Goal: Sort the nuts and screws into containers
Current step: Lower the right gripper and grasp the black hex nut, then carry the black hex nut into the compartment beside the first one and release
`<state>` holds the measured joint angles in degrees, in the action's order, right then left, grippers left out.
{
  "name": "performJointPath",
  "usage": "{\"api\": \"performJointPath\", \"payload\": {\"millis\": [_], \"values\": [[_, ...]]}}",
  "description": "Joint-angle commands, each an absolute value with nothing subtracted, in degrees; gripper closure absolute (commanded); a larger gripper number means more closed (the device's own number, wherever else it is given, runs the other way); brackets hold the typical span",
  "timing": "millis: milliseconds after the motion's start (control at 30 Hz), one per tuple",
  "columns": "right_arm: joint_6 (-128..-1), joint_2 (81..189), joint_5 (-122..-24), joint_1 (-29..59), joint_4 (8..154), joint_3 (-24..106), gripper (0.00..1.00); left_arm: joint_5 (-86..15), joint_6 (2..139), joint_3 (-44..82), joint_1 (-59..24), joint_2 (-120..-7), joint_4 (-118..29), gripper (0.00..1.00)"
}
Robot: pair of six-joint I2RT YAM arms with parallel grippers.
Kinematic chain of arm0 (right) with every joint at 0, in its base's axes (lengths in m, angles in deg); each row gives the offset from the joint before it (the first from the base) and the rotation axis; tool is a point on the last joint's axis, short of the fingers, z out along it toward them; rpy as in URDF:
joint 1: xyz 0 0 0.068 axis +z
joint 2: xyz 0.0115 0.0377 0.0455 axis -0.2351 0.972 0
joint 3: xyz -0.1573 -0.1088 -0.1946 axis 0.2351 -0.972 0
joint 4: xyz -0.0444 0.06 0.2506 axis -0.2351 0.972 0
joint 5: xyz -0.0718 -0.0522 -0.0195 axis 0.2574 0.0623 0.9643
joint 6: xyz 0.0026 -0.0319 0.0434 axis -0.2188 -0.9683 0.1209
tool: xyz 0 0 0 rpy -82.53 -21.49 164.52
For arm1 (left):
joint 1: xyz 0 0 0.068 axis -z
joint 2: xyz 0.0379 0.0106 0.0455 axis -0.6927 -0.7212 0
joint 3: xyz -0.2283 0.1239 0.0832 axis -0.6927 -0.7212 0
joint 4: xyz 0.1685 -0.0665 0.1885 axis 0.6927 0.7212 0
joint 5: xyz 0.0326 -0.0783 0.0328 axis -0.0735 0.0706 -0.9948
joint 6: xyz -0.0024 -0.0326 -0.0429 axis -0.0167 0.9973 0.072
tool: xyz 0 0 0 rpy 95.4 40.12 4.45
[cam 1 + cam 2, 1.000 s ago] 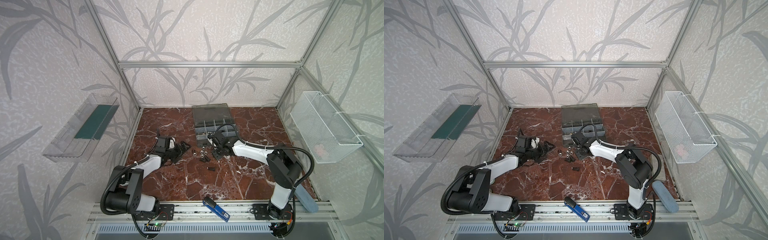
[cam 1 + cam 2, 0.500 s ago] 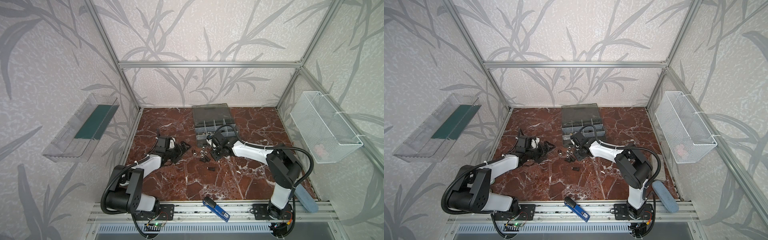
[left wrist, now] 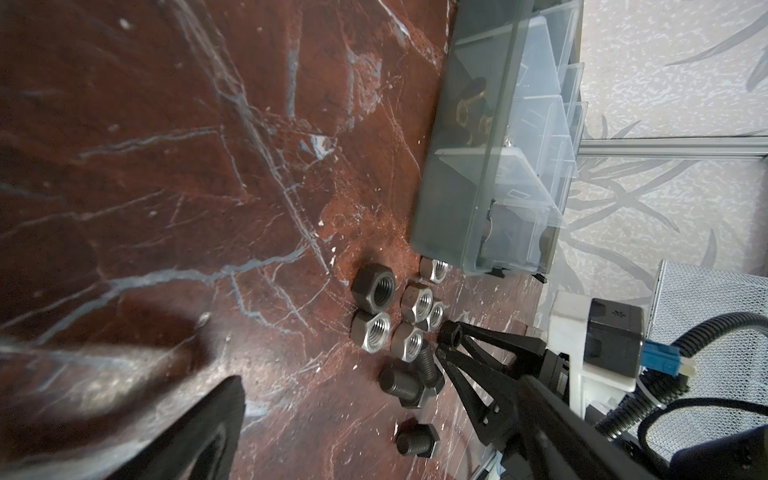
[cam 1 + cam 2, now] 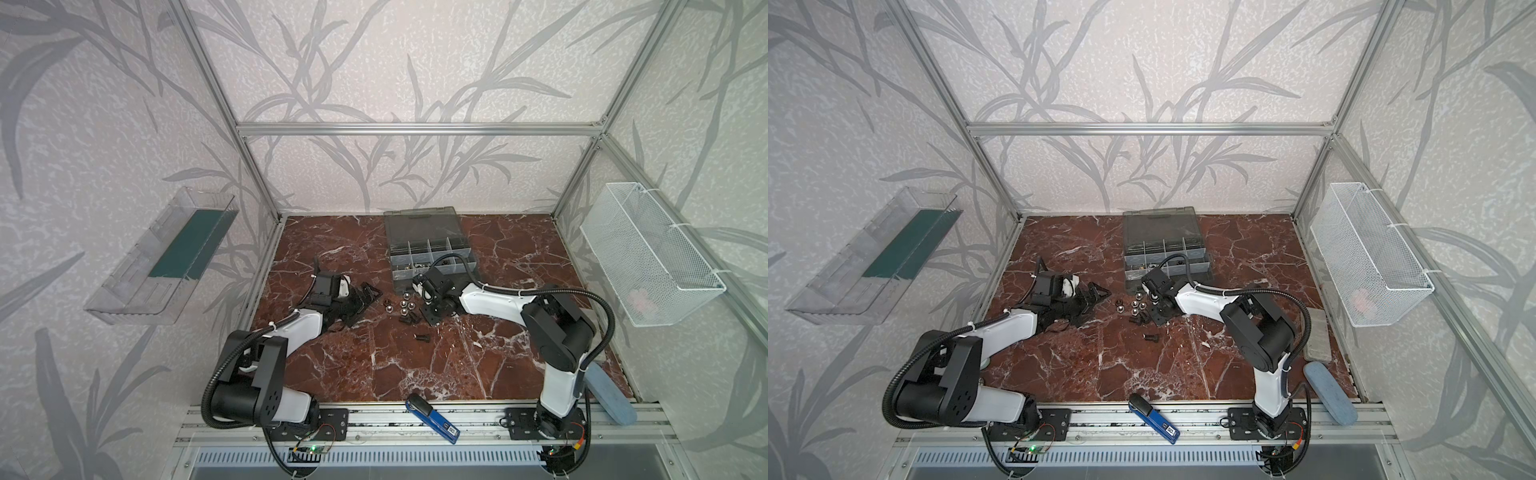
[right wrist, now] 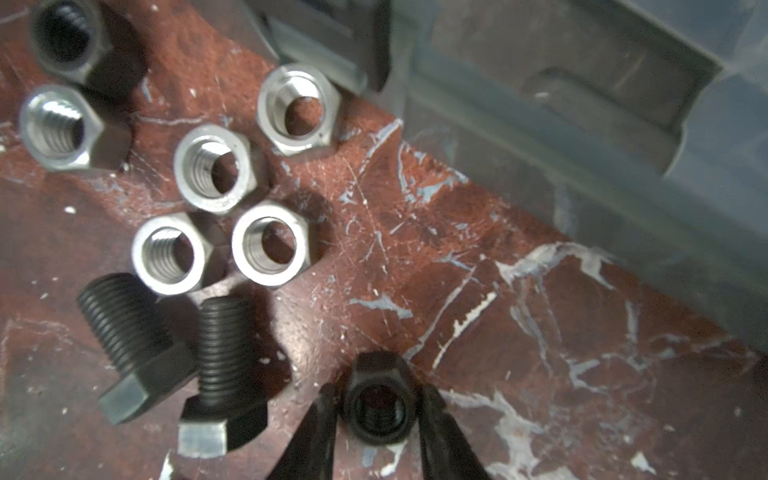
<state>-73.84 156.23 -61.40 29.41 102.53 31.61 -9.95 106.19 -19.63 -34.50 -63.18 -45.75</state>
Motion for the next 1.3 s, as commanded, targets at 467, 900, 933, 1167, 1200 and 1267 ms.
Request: {"api": "performJointPath", "payload": {"millis": [467,900,933,1167,1200,1267], "values": [[-73.84,158.93,-62.66,28.24,101.01,31.18,0.88,-9.76,106.23,-19.29,-34.27,-62.81,-46.16,0.01],[-76.42,149.06,-66.65,25.20,102.43,31.75,0.95,-9.76,106.24,-19.26,-34.27,-62.61,-46.30,0.01],[-76.52,148.15,-67.18,24.31,102.49,32.00,0.95,-9.66,106.28,-19.31,-34.27,-62.57,-46.32,0.01],[-78.34,146.70,-68.39,17.08,101.92,35.36,0.95,-9.57,106.22,-19.31,-34.27,-62.55,-46.35,0.01],[-78.74,147.07,-68.28,16.07,101.98,36.27,0.95,-9.61,106.21,-19.31,-34.27,-62.50,-46.36,0.01],[-79.46,148.24,-68.70,13.65,102.04,38.63,0.95,-9.60,106.33,-19.31,-34.27,-62.40,-46.26,0.01]]}}
